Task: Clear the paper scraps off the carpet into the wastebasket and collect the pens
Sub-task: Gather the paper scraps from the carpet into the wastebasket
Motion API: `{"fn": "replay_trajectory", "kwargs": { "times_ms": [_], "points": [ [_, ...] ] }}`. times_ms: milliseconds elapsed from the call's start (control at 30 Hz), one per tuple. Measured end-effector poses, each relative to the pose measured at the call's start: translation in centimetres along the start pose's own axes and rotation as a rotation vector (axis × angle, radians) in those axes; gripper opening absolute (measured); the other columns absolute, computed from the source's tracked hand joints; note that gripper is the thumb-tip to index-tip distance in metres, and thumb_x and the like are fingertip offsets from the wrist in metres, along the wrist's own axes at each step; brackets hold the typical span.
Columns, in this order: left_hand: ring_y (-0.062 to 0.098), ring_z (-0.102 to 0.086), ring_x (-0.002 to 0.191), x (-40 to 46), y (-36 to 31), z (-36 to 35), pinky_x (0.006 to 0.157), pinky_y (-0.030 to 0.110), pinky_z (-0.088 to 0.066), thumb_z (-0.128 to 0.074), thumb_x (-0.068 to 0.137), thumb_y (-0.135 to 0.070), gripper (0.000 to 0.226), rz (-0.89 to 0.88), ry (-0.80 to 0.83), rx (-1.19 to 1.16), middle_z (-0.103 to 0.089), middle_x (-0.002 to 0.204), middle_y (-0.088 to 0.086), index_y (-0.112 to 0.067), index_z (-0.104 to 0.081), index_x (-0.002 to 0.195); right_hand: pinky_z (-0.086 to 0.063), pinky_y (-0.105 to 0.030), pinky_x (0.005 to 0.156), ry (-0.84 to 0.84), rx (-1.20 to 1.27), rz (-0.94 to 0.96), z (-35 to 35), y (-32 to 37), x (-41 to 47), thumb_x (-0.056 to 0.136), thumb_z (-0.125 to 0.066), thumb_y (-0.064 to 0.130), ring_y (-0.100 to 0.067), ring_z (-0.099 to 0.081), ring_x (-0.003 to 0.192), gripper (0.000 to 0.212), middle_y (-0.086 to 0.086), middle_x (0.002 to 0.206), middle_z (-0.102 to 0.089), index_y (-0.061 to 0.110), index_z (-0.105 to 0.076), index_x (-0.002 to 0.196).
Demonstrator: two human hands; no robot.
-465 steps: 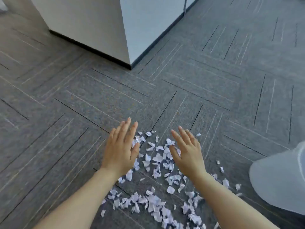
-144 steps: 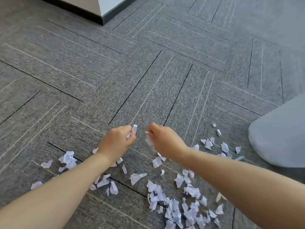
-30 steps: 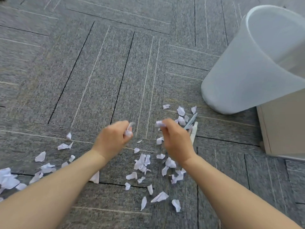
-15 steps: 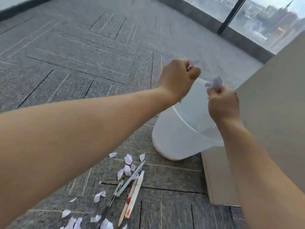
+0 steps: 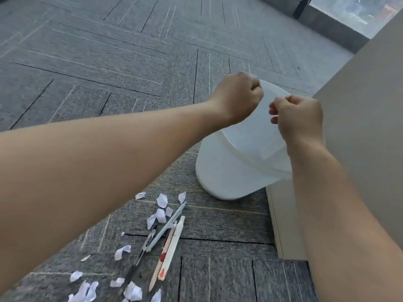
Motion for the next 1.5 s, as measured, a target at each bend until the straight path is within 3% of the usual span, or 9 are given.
{"fn": "replay_trajectory", "kwargs": {
  "times_ms": [133, 367, 500, 633, 800, 1033, 1233, 1400, 1500],
  "points": [
    [0.006, -0.05, 0.049, -3.4, 2.8, 5.8, 0.049, 0.025, -0.04, -0.046, 0.088, -0.017, 0.025, -0.033, -0.195, -0.175, -0.066, 0.065, 0.001, -0.011, -0.07, 0.083, -0.055, -0.053, 0.069, -0.008, 0.161, 0.194, -2.8, 5.1, -3.5, 0.083, -0.054, 0.029, -0.028, -0.068, 0.065, 0.027, -0.001, 0.063, -0.068, 0.016, -0.066, 0.062],
    [0.012, -0.06, 0.076, -19.2, 18.2, 13.3, 0.067, 0.028, -0.047, -0.047, 0.09, -0.019, 0.023, 0.235, -0.237, 0.05, -0.068, 0.085, -0.001, -0.016, -0.069, 0.086, -0.048, -0.045, 0.06, 0.39, 0.121, 0.381, -16.5, 6.7, -18.7, 0.09, -0.059, 0.024, -0.025, -0.058, 0.061, 0.025, -0.005, 0.063, -0.062, 0.01, -0.064, 0.069],
    [0.017, -0.06, 0.092, -30.7, 25.8, 15.7, 0.077, 0.031, -0.047, -0.043, 0.088, -0.025, 0.028, 0.402, -0.121, 0.203, -0.07, 0.094, -0.002, -0.018, -0.07, 0.092, -0.047, -0.035, 0.094, 0.791, -0.114, 0.467, -23.7, 2.1, -29.4, 0.096, -0.055, 0.022, -0.016, -0.059, 0.107, 0.021, 0.001, 0.114, -0.068, 0.018, -0.067, 0.113],
    [0.022, -0.051, 0.115, -40.8, 29.4, 18.1, 0.097, 0.041, -0.042, -0.035, 0.088, -0.033, 0.042, 0.503, -0.096, 0.37, -0.065, 0.118, 0.003, -0.018, -0.069, 0.108, -0.016, -0.032, 0.117, 1.033, -0.295, 0.594, -28.4, 0.0, -36.5, 0.1, -0.046, 0.028, -0.022, -0.016, 0.147, 0.05, -0.002, 0.159, -0.024, 0.022, -0.034, 0.148],
    [0.031, -0.029, 0.138, -50.8, 31.3, 21.4, 0.111, 0.056, -0.017, -0.033, 0.088, -0.042, 0.053, 0.839, -0.131, 0.66, -0.036, 0.15, 0.008, -0.026, -0.05, 0.135, -0.005, -0.036, 0.122, 1.093, -0.399, 0.584, -32.3, -0.5, -39.7, 0.101, -0.04, 0.042, -0.016, 0.01, 0.149, 0.062, 0.004, 0.163, 0.003, 0.024, -0.014, 0.154],
    [0.028, -0.008, 0.145, -59.1, 32.3, 24.4, 0.113, 0.058, -0.005, -0.02, 0.083, -0.062, 0.069, 1.155, -0.209, 0.723, -0.011, 0.159, 0.006, -0.035, -0.023, 0.147, -0.005, -0.02, 0.115, 1.243, -0.257, 0.983, -31.0, 0.6, -46.9, 0.097, -0.039, 0.04, -0.01, -0.011, 0.148, 0.056, 0.011, 0.16, -0.019, 0.029, -0.027, 0.151],
    [0.024, -0.006, 0.146, -60.5, 32.7, 24.0, 0.115, 0.052, -0.006, -0.025, 0.084, -0.06, 0.069, 1.126, -0.233, 0.628, -0.015, 0.158, 0.005, -0.032, -0.026, 0.147, 0.009, -0.035, 0.118, 1.261, -0.435, 1.099, -37.8, 4.2, -49.6, 0.096, -0.035, 0.056, -0.02, 0.013, 0.149, 0.065, 0.004, 0.163, 0.002, 0.034, -0.014, 0.153],
    [0.014, -0.019, 0.143, -59.3, 30.2, 21.3, 0.112, 0.047, -0.026, -0.032, 0.092, -0.039, 0.051, 0.738, -0.192, 0.315, -0.033, 0.15, -0.002, -0.016, -0.05, 0.134, -0.013, -0.039, 0.121, 1.427, -0.357, 1.288, -34.5, 2.2, -50.1, 0.095, -0.04, 0.046, -0.018, -0.013, 0.149, 0.059, 0.0, 0.159, -0.025, 0.024, -0.034, 0.149],
    [0.021, -0.035, 0.136, -60.1, 29.0, 22.3, 0.107, 0.05, -0.033, -0.041, 0.089, -0.034, 0.041, 0.654, -0.271, 0.368, -0.044, 0.143, 0.003, -0.016, -0.063, 0.119, -0.024, -0.041, 0.118, 1.338, -0.348, 1.307, -32.1, 0.6, -48.6, 0.094, -0.044, 0.052, -0.02, -0.025, 0.146, 0.061, 0.003, 0.156, -0.033, 0.027, -0.034, 0.148]
  ]
}}
Point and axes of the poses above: each hand's wrist, its own x-axis towards the middle knuckle, its own z-axis out of the back of the hand, y = z × x, the point moved 4 cm from there along x, towards the middle knuckle
